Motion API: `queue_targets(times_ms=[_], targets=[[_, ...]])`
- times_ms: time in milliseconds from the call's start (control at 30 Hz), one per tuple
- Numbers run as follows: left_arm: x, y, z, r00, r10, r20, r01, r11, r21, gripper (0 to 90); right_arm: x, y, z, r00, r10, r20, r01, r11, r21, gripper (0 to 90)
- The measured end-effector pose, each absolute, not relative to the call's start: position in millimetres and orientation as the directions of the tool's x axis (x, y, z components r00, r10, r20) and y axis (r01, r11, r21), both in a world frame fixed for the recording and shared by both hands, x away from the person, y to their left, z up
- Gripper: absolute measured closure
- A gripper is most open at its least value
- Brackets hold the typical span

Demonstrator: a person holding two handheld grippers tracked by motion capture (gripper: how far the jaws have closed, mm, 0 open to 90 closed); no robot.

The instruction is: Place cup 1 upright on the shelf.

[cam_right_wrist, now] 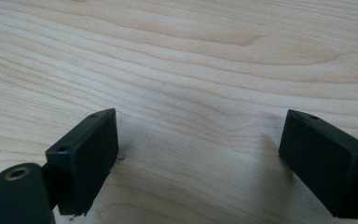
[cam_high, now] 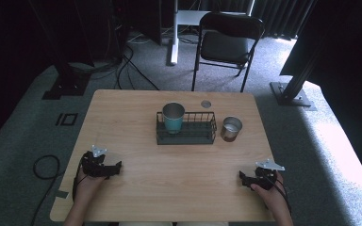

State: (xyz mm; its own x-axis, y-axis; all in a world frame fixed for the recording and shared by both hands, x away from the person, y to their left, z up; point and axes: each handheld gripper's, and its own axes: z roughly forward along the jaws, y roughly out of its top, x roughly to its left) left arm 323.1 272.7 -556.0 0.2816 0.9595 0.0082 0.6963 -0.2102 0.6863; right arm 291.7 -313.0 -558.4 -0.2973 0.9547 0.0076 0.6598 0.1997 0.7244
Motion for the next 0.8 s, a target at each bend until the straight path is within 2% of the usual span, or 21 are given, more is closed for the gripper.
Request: queue_targets(times_ms=[800], targets=[[323.2,272.7,-556.1,0.281,0.96,0.007,0.696,-0.209,0.687,0.7,303.7,-309.9,-557.3,-0.312,0.95,0.015,0.649,0.202,0.734,12.8]])
